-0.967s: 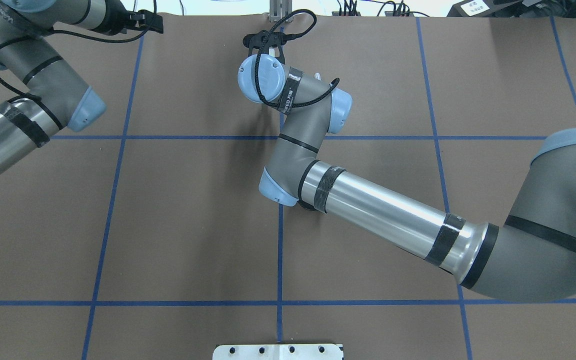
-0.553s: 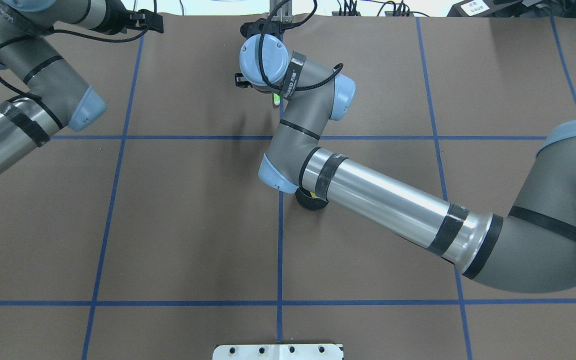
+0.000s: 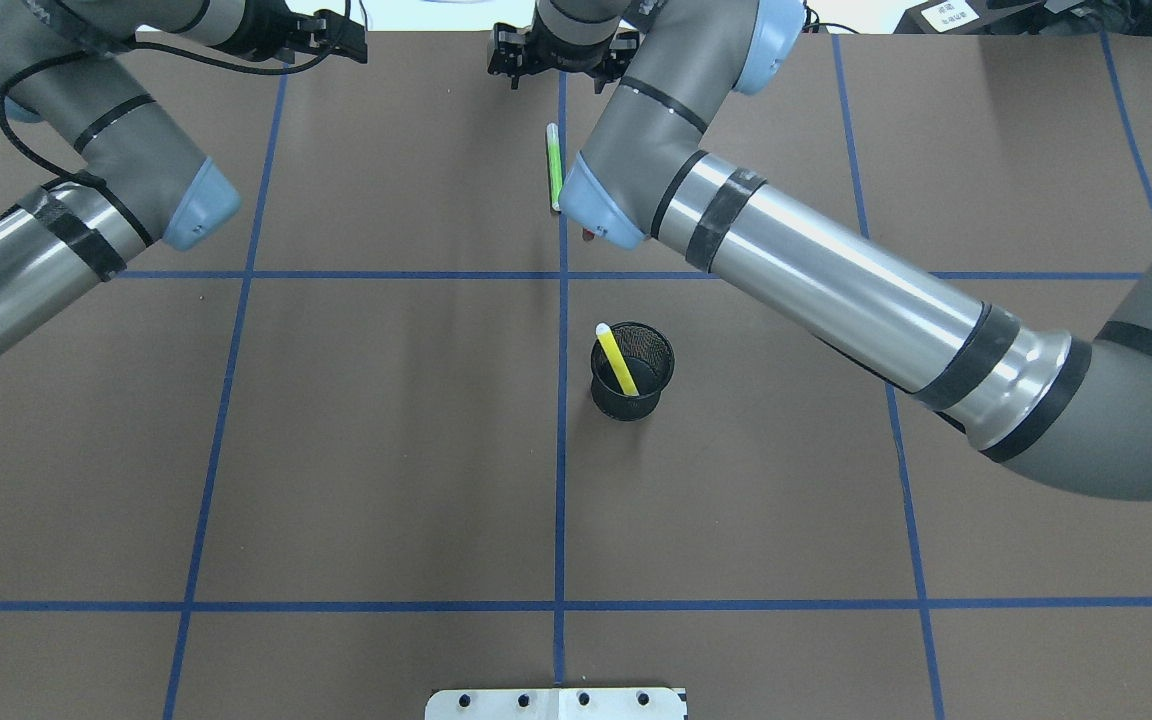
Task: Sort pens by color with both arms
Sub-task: 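Lower the green highlighter beside the red-capped marker and release, then retract the right arm while the left gripper moves over the cup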
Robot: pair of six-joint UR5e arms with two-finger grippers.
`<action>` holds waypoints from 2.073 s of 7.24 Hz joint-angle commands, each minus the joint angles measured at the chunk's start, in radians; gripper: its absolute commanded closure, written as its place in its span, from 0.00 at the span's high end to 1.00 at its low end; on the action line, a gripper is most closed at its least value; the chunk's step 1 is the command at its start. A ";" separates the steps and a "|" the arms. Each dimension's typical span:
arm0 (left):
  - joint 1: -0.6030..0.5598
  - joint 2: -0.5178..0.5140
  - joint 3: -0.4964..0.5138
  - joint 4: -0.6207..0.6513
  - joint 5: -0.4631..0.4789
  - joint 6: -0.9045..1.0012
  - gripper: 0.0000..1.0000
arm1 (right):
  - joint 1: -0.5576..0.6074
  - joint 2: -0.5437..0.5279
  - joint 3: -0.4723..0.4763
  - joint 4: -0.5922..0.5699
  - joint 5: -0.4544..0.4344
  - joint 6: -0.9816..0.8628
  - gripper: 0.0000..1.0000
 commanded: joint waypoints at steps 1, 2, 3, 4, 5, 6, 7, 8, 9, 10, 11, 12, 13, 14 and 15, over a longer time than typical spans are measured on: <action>0.007 -0.022 -0.035 0.004 -0.201 0.003 1.00 | 0.109 -0.007 0.076 -0.193 0.181 -0.011 1.00; 0.040 -0.027 -0.076 0.013 -0.256 -0.022 1.00 | 0.165 -0.036 0.112 -0.241 0.268 -0.013 1.00; 0.085 -0.036 -0.116 0.045 -0.260 -0.117 1.00 | 0.218 -0.097 0.168 -0.248 0.339 -0.040 1.00; 0.097 -0.083 -0.136 0.091 -0.260 -0.198 1.00 | 0.238 -0.162 0.226 -0.251 0.350 -0.077 1.00; 0.119 -0.096 -0.197 0.155 -0.262 -0.254 1.00 | 0.244 -0.185 0.238 -0.251 0.350 -0.094 1.00; 0.146 -0.108 -0.261 0.289 -0.300 -0.300 1.00 | 0.246 -0.187 0.238 -0.252 0.352 -0.094 1.00; 0.157 -0.163 -0.270 0.473 -0.432 -0.312 1.00 | 0.249 -0.194 0.239 -0.252 0.353 -0.094 1.00; 0.162 -0.230 -0.256 0.630 -0.456 -0.316 1.00 | 0.249 -0.201 0.244 -0.252 0.353 -0.096 1.00; 0.192 -0.272 -0.247 0.739 -0.455 -0.317 1.00 | 0.249 -0.219 0.273 -0.252 0.353 -0.097 1.00; 0.200 -0.316 -0.197 0.801 -0.456 -0.317 1.00 | 0.247 -0.233 0.291 -0.252 0.353 -0.099 1.00; 0.215 -0.384 -0.076 0.809 -0.458 -0.317 1.00 | 0.246 -0.233 0.291 -0.252 0.352 -0.099 1.00; 0.235 -0.415 0.013 0.809 -0.453 -0.317 1.00 | 0.247 -0.233 0.293 -0.251 0.353 -0.099 1.00; 0.251 -0.400 0.023 0.808 -0.452 -0.313 1.00 | 0.246 -0.234 0.291 -0.252 0.355 -0.100 1.00; 0.261 -0.397 0.048 0.806 -0.453 -0.308 1.00 | 0.247 -0.236 0.293 -0.252 0.355 -0.105 1.00; 0.269 -0.395 0.068 0.806 -0.453 -0.303 1.00 | 0.247 -0.250 0.296 -0.252 0.363 -0.125 1.00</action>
